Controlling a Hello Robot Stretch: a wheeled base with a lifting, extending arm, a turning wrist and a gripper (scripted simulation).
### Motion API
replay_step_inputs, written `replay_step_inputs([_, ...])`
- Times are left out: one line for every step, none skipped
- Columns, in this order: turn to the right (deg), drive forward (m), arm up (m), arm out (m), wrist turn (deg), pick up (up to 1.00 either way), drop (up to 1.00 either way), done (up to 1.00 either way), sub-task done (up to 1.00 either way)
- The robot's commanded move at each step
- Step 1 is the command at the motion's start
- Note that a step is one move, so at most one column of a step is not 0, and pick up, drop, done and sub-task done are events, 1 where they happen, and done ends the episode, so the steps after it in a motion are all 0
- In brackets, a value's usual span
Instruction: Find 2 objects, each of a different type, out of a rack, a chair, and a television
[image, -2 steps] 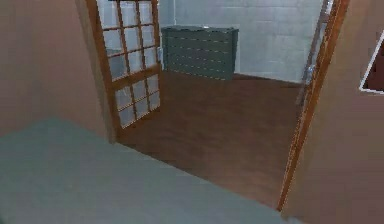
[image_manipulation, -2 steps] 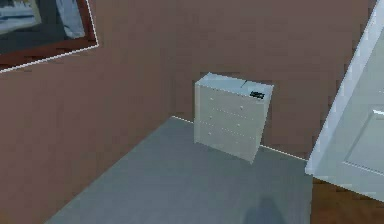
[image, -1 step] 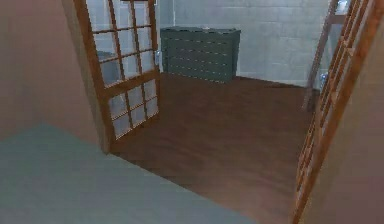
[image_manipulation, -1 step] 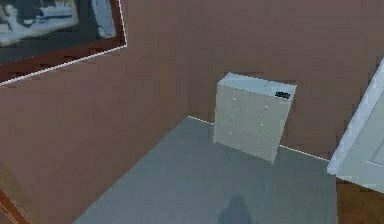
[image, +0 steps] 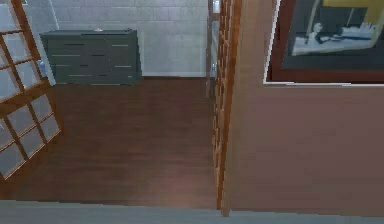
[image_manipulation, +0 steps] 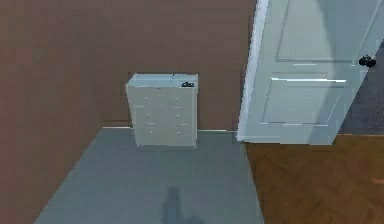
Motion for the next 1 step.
replay_step_inputs([0.0,0.05,0.00,0.00,0.0,0.00,0.00,0.00,0.00])
